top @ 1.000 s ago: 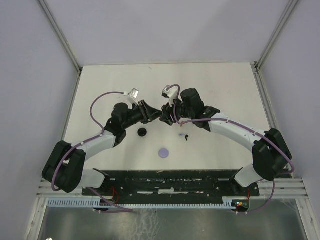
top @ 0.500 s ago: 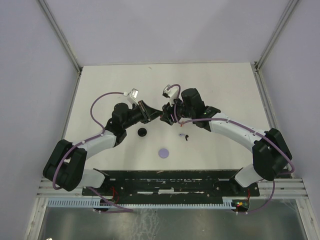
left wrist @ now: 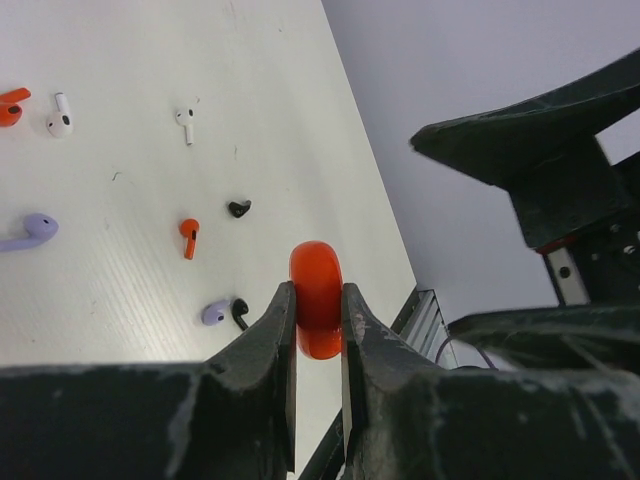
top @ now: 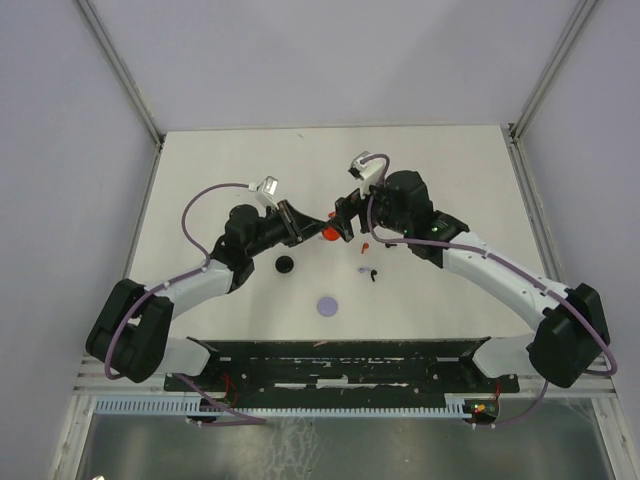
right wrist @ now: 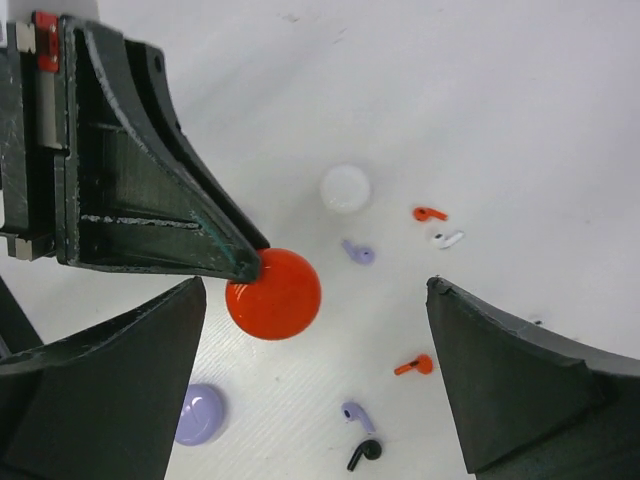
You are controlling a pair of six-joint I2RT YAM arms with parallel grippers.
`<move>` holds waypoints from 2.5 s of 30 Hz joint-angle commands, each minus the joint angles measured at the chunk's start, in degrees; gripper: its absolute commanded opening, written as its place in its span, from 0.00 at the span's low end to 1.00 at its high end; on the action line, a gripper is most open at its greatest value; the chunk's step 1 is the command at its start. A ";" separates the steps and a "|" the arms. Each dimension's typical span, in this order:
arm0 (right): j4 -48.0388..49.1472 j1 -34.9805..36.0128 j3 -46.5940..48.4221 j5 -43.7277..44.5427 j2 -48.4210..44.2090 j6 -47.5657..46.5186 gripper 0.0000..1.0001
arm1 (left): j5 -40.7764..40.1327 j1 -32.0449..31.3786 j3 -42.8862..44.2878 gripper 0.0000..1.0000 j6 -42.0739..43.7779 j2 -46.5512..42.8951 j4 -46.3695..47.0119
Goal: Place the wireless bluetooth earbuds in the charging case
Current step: Open the charging case, then pick up the earbud from the center of the board.
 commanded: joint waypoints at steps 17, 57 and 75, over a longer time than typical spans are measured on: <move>-4.52 -1.15 0.42 14.52 0.66 11.04 0.99 | 0.06 1.47 1.38 0.03 -6.01 3.30 10.31; -26.98 -1.27 13.86 28.09 18.36 18.19 0.80 | 6.78 14.88 -7.18 0.03 -23.86 6.38 30.92; -29.03 -4.00 18.32 21.35 27.91 22.82 0.63 | 9.59 14.89 -7.70 0.03 -25.92 10.53 37.10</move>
